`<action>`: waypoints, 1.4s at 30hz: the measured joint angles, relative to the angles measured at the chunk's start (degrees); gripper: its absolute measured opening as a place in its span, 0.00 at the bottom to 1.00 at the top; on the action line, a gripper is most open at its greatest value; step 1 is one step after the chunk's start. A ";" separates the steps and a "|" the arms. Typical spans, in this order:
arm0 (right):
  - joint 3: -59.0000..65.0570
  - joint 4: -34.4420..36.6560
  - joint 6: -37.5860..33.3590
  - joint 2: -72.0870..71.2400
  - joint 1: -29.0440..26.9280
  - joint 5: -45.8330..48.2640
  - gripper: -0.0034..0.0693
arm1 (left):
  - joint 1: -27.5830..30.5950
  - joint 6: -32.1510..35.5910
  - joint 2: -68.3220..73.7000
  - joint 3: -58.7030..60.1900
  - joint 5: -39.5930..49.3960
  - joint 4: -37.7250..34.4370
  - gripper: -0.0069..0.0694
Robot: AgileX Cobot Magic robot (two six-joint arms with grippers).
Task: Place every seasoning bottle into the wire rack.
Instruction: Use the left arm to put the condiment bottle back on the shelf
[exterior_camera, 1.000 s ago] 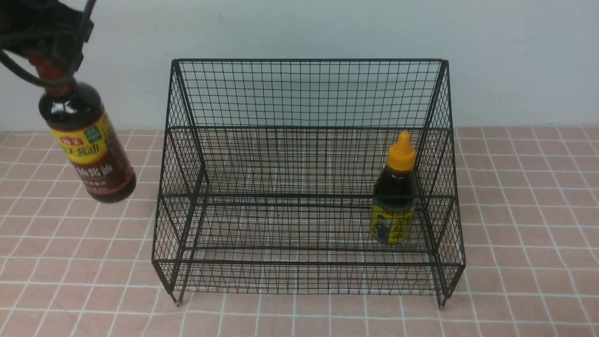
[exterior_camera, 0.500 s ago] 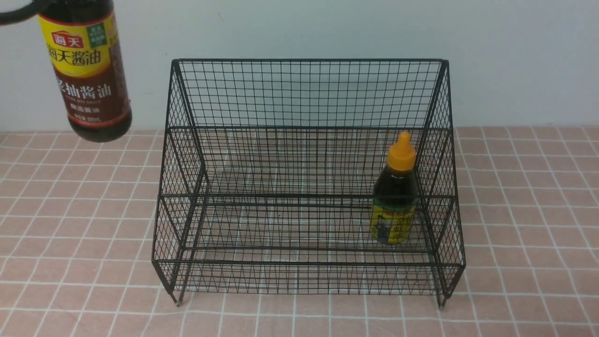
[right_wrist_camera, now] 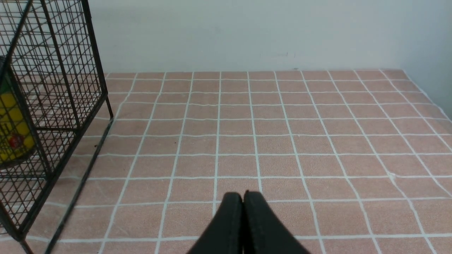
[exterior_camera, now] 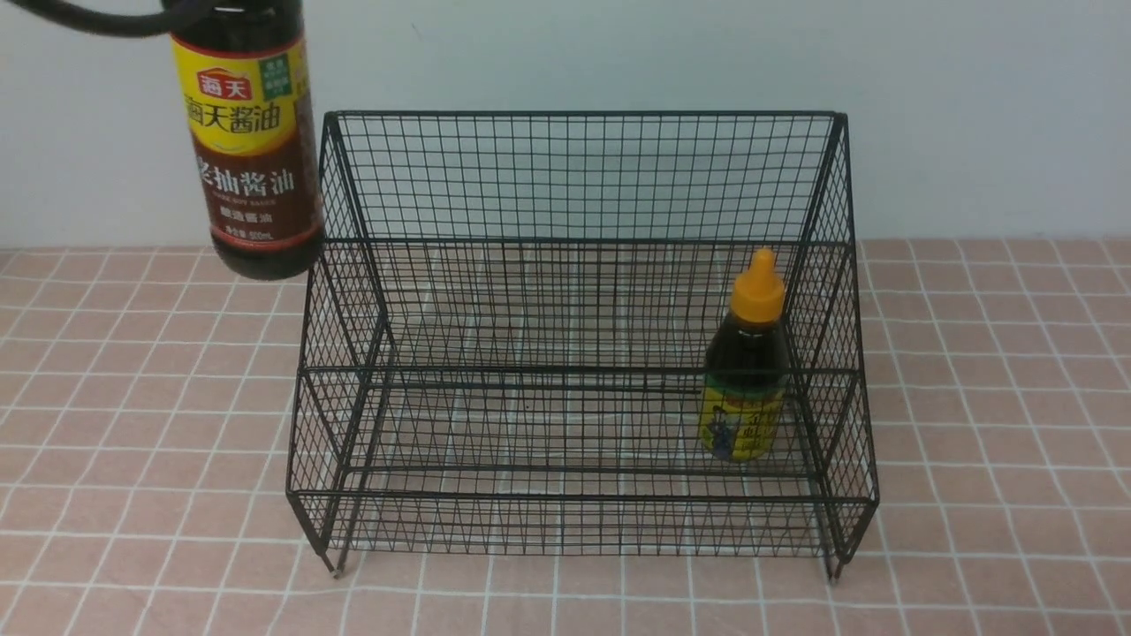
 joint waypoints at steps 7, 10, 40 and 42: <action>0.00 0.00 0.00 0.00 0.00 0.00 0.03 | 0.00 -0.34 2.51 0.00 -5.73 -3.95 0.44; 0.00 0.00 0.00 0.00 0.00 0.00 0.03 | 0.00 -0.39 3.38 0.00 -9.00 -4.05 0.44; 0.00 0.00 0.00 0.00 0.00 0.00 0.03 | 0.00 -0.35 18.36 0.36 -3.79 -3.72 0.44; 0.00 0.00 0.00 0.00 0.00 0.00 0.03 | 0.00 -0.35 18.92 0.36 -2.96 -3.72 0.44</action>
